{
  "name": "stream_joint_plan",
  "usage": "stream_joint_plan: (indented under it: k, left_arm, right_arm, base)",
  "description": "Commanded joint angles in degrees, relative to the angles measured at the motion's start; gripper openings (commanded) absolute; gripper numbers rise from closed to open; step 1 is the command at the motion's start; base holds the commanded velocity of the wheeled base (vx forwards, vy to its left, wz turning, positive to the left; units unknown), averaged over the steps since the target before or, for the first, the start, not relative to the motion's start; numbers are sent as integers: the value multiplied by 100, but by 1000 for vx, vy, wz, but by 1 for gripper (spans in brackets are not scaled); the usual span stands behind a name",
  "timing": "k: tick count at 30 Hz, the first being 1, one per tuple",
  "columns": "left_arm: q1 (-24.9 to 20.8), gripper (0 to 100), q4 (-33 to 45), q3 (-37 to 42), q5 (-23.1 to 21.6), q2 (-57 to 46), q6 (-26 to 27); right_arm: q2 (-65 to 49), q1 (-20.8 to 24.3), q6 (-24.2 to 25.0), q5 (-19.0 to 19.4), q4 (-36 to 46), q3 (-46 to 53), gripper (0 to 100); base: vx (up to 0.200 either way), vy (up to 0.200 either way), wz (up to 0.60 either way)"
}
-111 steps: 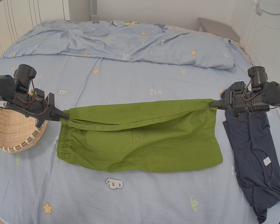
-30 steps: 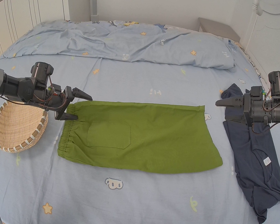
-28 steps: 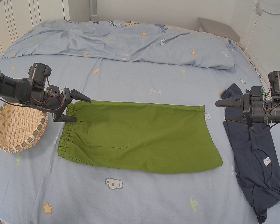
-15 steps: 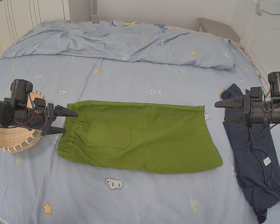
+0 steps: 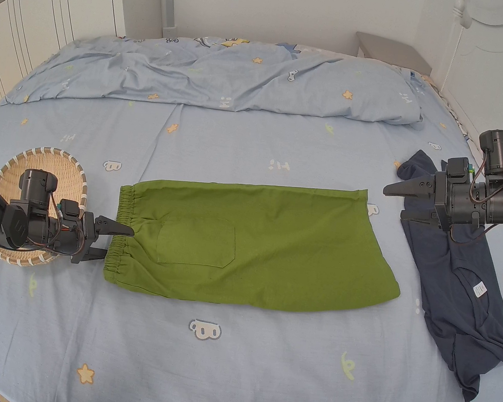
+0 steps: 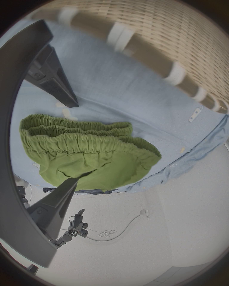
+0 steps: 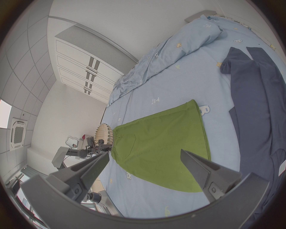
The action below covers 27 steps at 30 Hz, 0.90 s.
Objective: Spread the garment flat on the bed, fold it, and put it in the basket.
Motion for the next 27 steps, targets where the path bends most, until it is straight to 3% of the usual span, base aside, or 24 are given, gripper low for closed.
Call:
stream_joint_plan:
  k: [1,22,23,27]
  left_arm:
    - [-67,100,1,-59,-7,217,-5]
    - [-401,100,-659,-226,-95,683,-199]
    - [-392,0,-641,-226,-139,674,-199]
    - [-287,0,-615,-208,-491,665,-295]
  right_arm:
    - [16,4,-1,5,-1,3,100]
    - [25,74,-1,-4,-168,126,100]
    - [25,74,-1,-4,-194,135,100]
    - [43,66,-1,-4,-221,126,100]
  base:
    - [0,0,0]
    - [0,0,0]
    - [0,0,0]
    - [0,0,0]
